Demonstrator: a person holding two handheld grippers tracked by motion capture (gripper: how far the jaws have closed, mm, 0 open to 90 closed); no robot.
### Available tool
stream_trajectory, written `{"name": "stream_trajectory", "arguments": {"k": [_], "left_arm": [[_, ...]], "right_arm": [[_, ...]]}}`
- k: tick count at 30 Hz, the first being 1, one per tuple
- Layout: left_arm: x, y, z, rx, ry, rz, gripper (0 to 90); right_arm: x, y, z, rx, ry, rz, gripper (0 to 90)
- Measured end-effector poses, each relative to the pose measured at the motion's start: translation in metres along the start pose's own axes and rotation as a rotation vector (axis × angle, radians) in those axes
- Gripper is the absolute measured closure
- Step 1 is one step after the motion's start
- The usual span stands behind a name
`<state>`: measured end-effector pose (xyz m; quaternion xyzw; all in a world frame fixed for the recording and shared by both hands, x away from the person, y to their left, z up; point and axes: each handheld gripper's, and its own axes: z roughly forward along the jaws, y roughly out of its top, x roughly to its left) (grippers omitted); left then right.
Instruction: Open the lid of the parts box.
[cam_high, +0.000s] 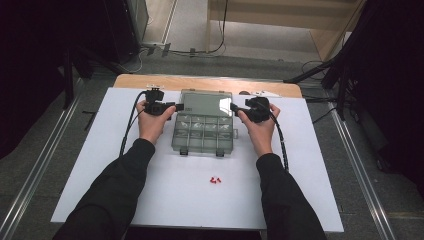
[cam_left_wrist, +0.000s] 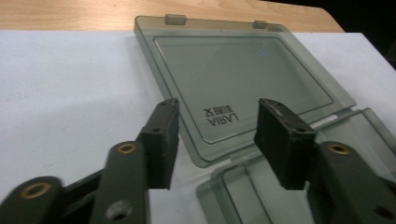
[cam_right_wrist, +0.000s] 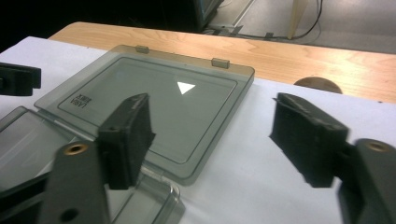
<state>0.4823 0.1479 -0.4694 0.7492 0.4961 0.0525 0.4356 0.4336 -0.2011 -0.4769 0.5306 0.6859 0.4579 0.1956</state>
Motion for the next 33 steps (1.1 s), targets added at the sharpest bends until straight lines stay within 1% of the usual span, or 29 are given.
{"name": "stream_trajectory", "arguments": {"k": [2,3,5,6,8,10,12,14,16,18,22,23,24,27,31,33], "left_arm": [[-0.003,0.0,-0.004,0.006,-0.019,0.02,41.0],[-0.006,0.0,-0.006,0.012,-0.02,0.036,36.2],[-0.012,0.001,-0.01,0.013,-0.036,0.058,27.8],[-0.015,0.001,-0.012,0.017,-0.042,0.073,24.0],[-0.02,0.001,-0.016,0.016,-0.062,0.084,16.4],[-0.025,-0.001,-0.02,0.016,-0.075,0.099,12.4],[-0.028,-0.003,-0.025,0.013,-0.09,0.117,9.2],[-0.031,-0.005,-0.029,0.004,-0.099,0.129,5.4],[-0.031,-0.007,-0.035,-0.002,-0.117,0.132,1.4],[-0.031,-0.009,-0.041,-0.009,-0.13,0.14,0.1],[-0.033,-0.015,-0.052,-0.024,-0.125,0.15,0.1],[-0.033,-0.016,-0.054,-0.02,-0.127,0.151,0.1],[-0.034,-0.017,-0.057,-0.012,-0.13,0.161,0.1],[-0.038,-0.021,-0.061,-0.015,-0.135,0.172,0.1],[-0.041,-0.025,-0.066,-0.001,-0.135,0.181,0.1],[-0.042,-0.027,-0.07,-0.002,-0.136,0.191,0.1]], "right_arm": [[0.001,-0.001,-0.007,-0.007,0.001,0.007,20.1],[0.0,-0.002,-0.01,-0.013,0.0,0.006,18.7],[-0.002,-0.003,-0.017,-0.019,0.003,0.007,15.8],[-0.002,-0.004,-0.021,-0.022,0.003,0.015,14.4],[-0.003,-0.006,-0.028,-0.036,0.011,0.018,13.1],[-0.003,-0.009,-0.034,-0.038,0.021,0.014,8.8],[-0.002,-0.013,-0.039,-0.034,0.032,-0.008,2.9],[0.0,-0.016,-0.045,-0.035,0.034,-0.021,0.0],[0.001,-0.018,-0.051,-0.047,0.047,-0.022,0.0],[0.002,-0.02,-0.057,-0.056,0.041,-0.029,0.0],[0.004,-0.029,-0.067,-0.065,0.038,-0.028,0.0],[0.005,-0.031,-0.07,-0.068,0.042,-0.024,0.0],[0.006,-0.034,-0.072,-0.064,0.041,-0.024,0.0],[0.007,-0.042,-0.081,-0.071,0.035,-0.035,0.0],[0.006,-0.049,-0.097,-0.078,0.038,-0.027,0.0],[0.006,-0.054,-0.105,-0.081,0.03,-0.047,0.0]]}}
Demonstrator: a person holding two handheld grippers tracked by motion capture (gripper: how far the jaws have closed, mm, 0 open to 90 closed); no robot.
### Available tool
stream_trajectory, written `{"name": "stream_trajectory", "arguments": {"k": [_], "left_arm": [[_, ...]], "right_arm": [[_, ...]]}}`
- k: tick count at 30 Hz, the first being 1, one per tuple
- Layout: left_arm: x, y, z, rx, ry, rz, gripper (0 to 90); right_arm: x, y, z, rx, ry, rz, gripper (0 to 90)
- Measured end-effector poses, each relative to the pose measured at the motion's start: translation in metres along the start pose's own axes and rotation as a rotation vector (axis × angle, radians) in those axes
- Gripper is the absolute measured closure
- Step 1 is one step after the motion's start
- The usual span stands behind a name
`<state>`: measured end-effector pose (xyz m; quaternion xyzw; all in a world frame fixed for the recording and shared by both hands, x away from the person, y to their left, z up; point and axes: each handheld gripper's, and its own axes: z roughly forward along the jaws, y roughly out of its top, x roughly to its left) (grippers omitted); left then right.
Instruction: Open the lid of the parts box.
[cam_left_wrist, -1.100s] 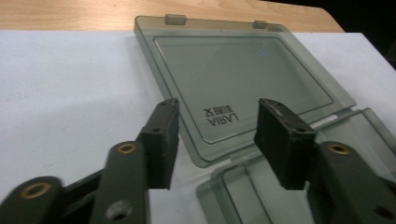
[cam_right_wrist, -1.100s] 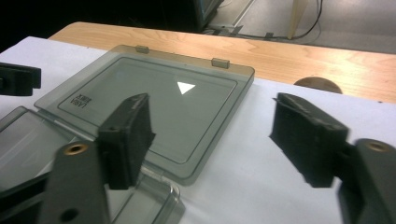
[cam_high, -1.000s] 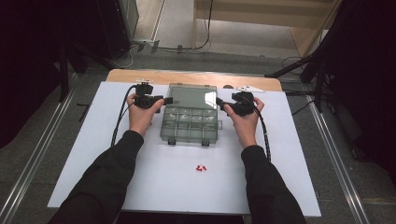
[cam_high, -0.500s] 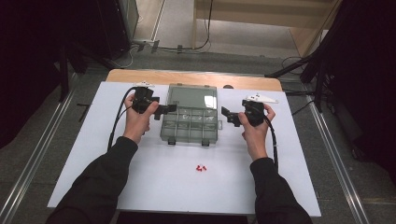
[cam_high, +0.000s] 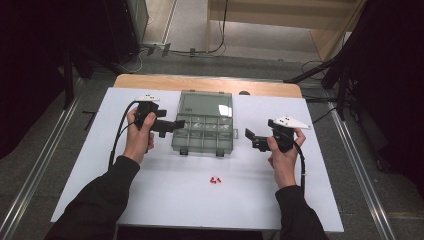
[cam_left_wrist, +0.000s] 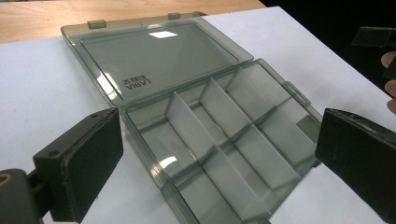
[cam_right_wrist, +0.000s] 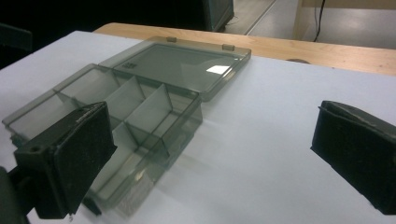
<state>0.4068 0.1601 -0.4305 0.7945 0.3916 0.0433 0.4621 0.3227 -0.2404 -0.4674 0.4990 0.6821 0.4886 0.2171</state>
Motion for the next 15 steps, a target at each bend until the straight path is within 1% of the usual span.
{"name": "stream_trajectory", "arguments": {"k": [2,4,5,6,7,8,12,13,14,15], "left_arm": [[-0.002,0.0,-0.003,-0.006,0.001,0.008,0.1],[-0.003,0.0,-0.006,-0.007,-0.009,0.012,0.1],[-0.005,0.0,-0.007,-0.014,-0.013,0.011,0.1],[-0.006,0.0,-0.007,-0.015,-0.019,0.016,0.1],[-0.008,0.0,-0.007,-0.012,-0.027,0.025,0.1],[-0.01,-0.001,-0.007,-0.008,-0.029,0.033,0.1],[-0.021,-0.003,-0.007,-0.005,-0.039,0.056,0.1],[-0.024,-0.004,-0.006,-0.001,-0.035,0.067,0.1],[-0.027,-0.005,-0.004,0.008,-0.033,0.081,0.1],[-0.03,-0.006,-0.003,0.01,-0.03,0.089,0.1]], "right_arm": [[0.001,-0.004,-0.009,-0.006,-0.007,-0.014,0.0],[0.003,-0.009,-0.016,-0.015,-0.012,-0.039,0.0],[0.004,-0.011,-0.02,-0.015,-0.015,-0.044,0.0],[0.004,-0.014,-0.024,-0.019,-0.014,-0.035,0.0],[0.004,-0.017,-0.027,-0.025,-0.015,-0.039,0.0],[0.004,-0.021,-0.031,-0.03,-0.013,-0.031,0.0],[0.005,-0.035,-0.047,-0.047,-0.028,-0.029,0.0],[0.005,-0.038,-0.051,-0.049,-0.033,-0.021,0.0],[0.004,-0.041,-0.053,-0.045,-0.04,-0.034,0.0],[0.003,-0.044,-0.057,-0.043,-0.043,-0.03,0.0]]}}
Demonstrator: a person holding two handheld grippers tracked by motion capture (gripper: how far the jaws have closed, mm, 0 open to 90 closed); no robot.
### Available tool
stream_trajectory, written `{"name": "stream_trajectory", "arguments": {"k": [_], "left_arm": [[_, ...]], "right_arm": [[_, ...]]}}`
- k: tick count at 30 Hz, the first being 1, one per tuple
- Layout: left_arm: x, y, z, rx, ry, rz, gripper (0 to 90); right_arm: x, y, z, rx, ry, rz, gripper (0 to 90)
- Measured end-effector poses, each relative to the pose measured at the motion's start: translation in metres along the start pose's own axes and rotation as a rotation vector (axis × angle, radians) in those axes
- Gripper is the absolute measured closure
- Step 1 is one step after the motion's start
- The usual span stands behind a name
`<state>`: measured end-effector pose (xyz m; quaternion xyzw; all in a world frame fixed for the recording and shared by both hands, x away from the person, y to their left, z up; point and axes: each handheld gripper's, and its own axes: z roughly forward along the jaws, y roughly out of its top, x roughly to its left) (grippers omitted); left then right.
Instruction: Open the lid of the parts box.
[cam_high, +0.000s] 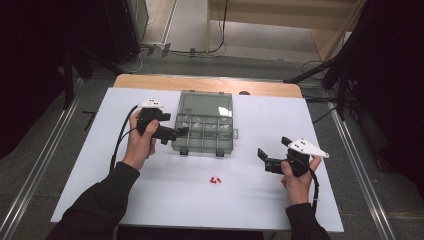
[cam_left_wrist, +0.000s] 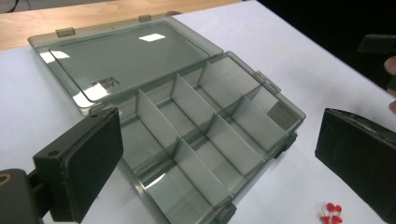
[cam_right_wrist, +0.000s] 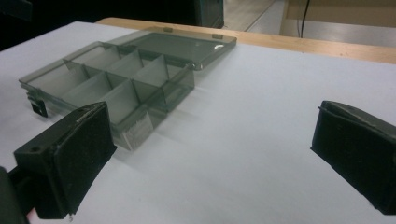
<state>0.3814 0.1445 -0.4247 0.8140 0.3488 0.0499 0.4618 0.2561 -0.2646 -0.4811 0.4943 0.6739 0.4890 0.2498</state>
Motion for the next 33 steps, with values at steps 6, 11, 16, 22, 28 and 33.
{"name": "stream_trajectory", "arguments": {"k": [6,11,16,22,28,33], "left_arm": [[-0.01,-0.004,0.002,0.011,-0.018,0.023,0.1],[-0.018,-0.007,0.002,0.029,-0.034,0.04,0.1],[-0.027,-0.01,0.002,0.041,-0.054,0.047,0.1],[-0.035,-0.012,0.003,0.047,-0.075,0.058,0.1],[-0.041,-0.012,0.006,0.049,-0.084,0.065,0.1],[-0.048,-0.013,0.011,0.058,-0.096,0.069,0.1]], "right_arm": [[-0.006,-0.012,-0.017,-0.008,-0.014,0.013,0.0],[-0.01,-0.019,-0.03,-0.008,-0.036,0.004,0.0],[-0.011,-0.023,-0.041,-0.01,-0.041,-0.009,0.0],[-0.014,-0.029,-0.056,-0.015,-0.052,-0.007,0.0],[-0.017,-0.036,-0.064,-0.007,-0.062,-0.003,0.0],[-0.019,-0.041,-0.07,-0.008,-0.068,-0.004,0.0]]}}
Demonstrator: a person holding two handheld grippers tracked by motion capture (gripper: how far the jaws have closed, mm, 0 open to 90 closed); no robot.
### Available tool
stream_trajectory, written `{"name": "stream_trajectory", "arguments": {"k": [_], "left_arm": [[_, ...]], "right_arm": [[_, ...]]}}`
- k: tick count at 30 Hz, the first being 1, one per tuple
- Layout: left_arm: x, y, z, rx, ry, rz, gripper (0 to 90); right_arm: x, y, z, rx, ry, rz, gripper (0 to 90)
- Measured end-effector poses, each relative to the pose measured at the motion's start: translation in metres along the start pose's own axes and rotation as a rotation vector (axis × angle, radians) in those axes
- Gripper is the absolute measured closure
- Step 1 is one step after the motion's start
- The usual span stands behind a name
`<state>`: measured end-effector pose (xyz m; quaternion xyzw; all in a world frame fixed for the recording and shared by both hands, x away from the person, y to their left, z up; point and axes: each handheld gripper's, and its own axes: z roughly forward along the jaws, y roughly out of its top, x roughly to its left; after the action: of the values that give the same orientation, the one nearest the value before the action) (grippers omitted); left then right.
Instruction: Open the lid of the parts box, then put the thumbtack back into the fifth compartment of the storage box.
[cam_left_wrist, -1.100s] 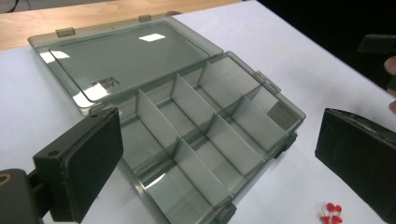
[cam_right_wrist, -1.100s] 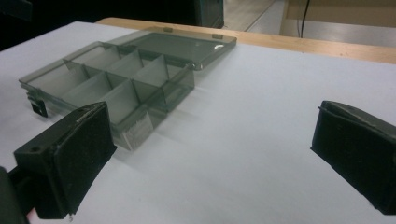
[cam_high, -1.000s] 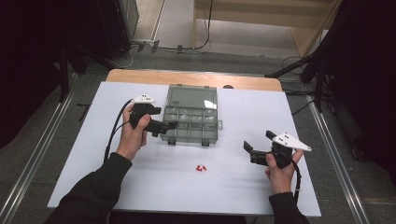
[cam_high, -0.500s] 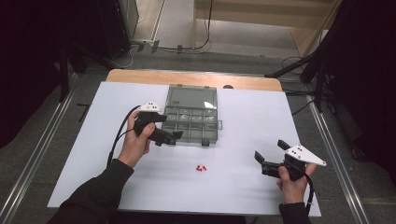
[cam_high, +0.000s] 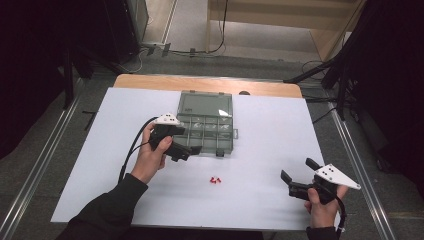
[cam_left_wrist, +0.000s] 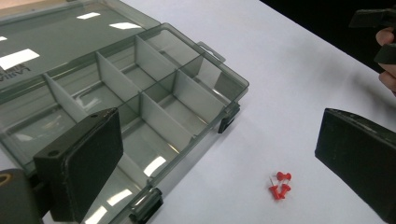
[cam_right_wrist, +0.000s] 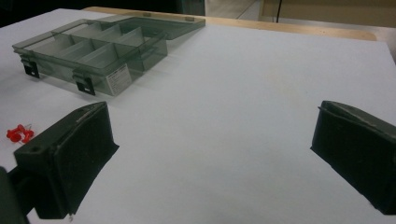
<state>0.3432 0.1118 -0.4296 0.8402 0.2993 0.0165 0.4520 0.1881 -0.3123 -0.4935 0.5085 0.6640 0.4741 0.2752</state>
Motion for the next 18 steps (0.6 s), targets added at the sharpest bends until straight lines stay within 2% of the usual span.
{"name": "stream_trajectory", "arguments": {"k": [9,14,16,18], "left_arm": [[-0.012,0.0,0.009,0.028,-0.014,0.003,0.1],[-0.018,-0.003,0.013,0.064,-0.017,0.021,0.2],[-0.022,-0.004,0.014,0.093,-0.04,0.021,0.4],[-0.026,-0.005,0.016,0.114,-0.034,0.018,0.4]], "right_arm": [[-0.009,-0.005,-0.011,-0.023,-0.009,0.006,0.0],[-0.013,-0.006,-0.013,-0.03,-0.017,0.016,0.0],[-0.014,-0.007,-0.013,-0.028,-0.019,0.019,0.0],[-0.015,-0.009,-0.013,-0.028,-0.02,0.021,0.0]]}}
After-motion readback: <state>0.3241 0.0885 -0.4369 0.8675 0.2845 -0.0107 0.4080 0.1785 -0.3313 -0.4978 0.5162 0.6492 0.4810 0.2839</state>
